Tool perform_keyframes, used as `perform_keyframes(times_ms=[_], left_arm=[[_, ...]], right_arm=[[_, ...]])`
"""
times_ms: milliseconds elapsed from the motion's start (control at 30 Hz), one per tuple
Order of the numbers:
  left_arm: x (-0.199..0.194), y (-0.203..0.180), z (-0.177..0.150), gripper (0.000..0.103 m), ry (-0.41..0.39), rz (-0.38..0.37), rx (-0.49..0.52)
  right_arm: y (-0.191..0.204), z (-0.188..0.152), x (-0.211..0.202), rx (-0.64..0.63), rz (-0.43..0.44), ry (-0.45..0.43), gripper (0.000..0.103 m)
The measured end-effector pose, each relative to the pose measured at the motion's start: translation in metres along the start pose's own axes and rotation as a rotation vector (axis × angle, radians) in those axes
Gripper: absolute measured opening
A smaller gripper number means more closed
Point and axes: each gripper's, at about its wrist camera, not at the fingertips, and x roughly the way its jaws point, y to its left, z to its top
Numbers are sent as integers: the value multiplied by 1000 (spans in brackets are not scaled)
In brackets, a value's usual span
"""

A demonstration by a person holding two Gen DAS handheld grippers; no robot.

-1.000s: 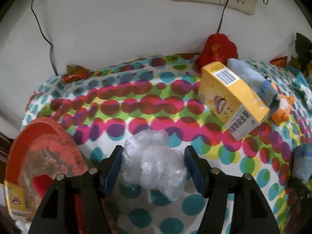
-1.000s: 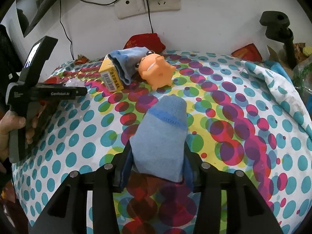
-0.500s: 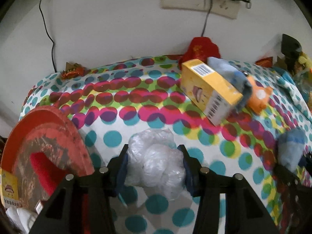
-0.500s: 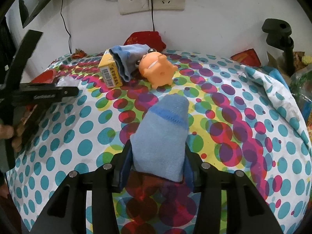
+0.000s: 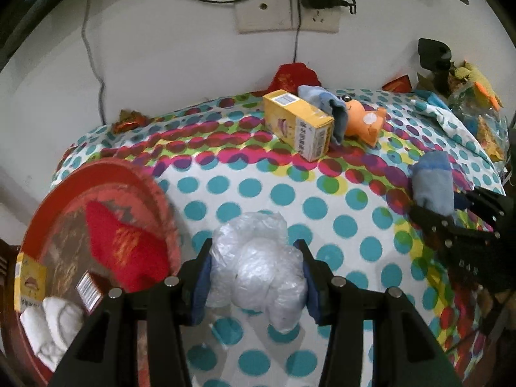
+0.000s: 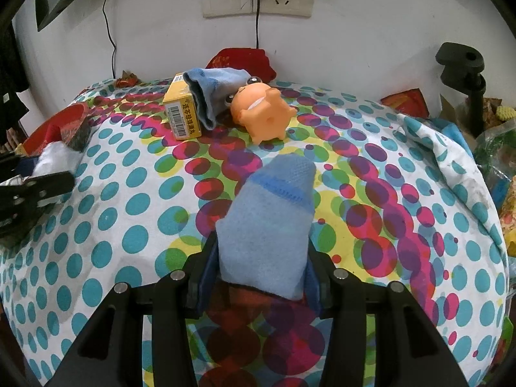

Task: Organize objects
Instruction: 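Carry the plastic bag into the red tray and open left tool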

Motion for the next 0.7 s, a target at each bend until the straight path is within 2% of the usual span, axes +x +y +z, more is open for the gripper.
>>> perform_keyframes(times_ms=[400, 567, 700], left_arm=[[-41, 50, -26, 49, -18, 6, -96], [-59, 73, -30, 49, -54, 62, -116], [-70, 99, -29, 49, -64, 68, -174]], right_arm=[[1, 0, 0, -4, -4, 0, 45], [1, 0, 0, -5, -4, 1, 46], [2, 0, 0, -5, -7, 0, 46]])
